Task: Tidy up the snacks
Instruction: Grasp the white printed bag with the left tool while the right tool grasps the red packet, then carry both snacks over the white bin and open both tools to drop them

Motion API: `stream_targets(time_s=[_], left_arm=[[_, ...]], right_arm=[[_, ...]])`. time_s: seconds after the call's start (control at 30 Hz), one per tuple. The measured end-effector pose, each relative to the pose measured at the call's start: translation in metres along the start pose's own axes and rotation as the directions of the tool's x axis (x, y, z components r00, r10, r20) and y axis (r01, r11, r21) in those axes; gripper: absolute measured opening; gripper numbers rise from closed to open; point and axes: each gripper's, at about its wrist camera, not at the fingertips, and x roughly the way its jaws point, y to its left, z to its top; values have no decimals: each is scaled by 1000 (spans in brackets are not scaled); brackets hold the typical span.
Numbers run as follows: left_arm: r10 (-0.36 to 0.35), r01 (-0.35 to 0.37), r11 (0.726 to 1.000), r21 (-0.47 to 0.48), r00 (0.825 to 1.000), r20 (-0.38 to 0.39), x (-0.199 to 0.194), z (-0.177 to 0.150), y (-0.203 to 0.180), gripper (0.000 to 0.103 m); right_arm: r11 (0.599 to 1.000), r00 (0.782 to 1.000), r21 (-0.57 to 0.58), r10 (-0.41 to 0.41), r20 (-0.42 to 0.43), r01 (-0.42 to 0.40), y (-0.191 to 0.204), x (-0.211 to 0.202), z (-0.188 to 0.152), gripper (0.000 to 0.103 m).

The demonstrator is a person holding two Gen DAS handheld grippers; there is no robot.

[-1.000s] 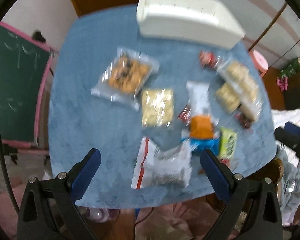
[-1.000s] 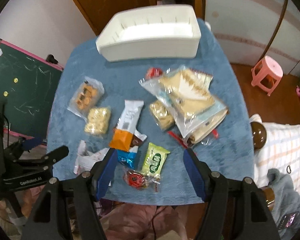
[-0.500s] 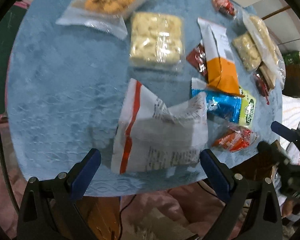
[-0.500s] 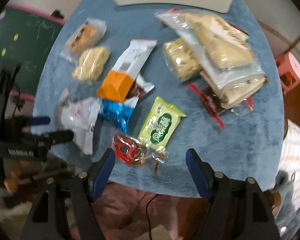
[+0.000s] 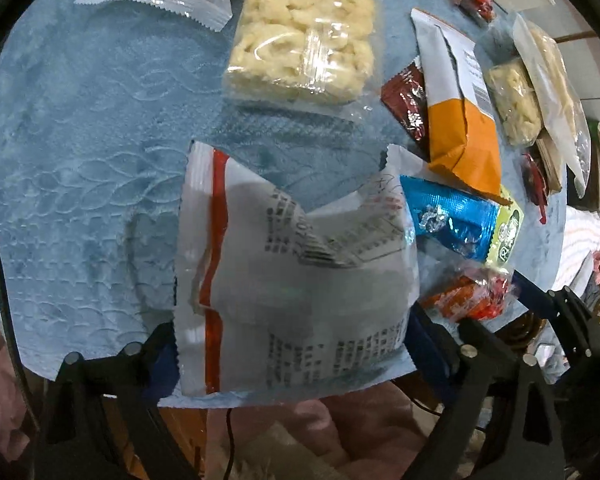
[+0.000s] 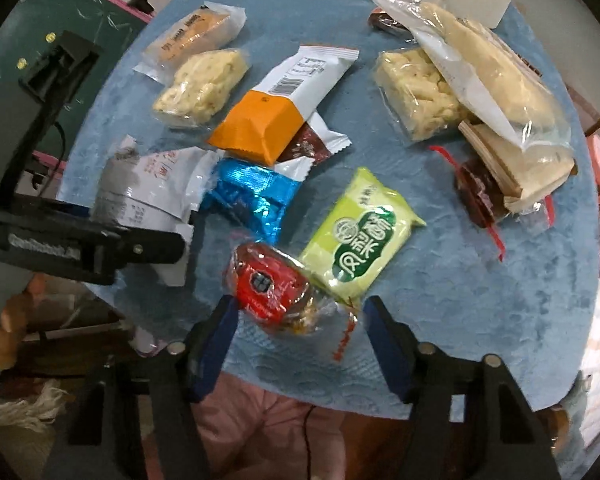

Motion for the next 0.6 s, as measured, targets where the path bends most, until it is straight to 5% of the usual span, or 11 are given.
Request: stream_targets(time_s=[0.1,0.23,0.6], left_arm=[[-19,19,1000,6,999,32,-1,-11,-3,75],[4,-7,999,35,997,81,-10,-18,-10,66],[-44,25,994,106,981,190,-75,-12,-25,64]], right_arm=[[999,999,7,37,18,-37,-4,-9,-3,43],[996,996,4,90,27,-90,-7,-22,-3,2],[989,986,39,137,96,-142,-9,-58,6,1]])
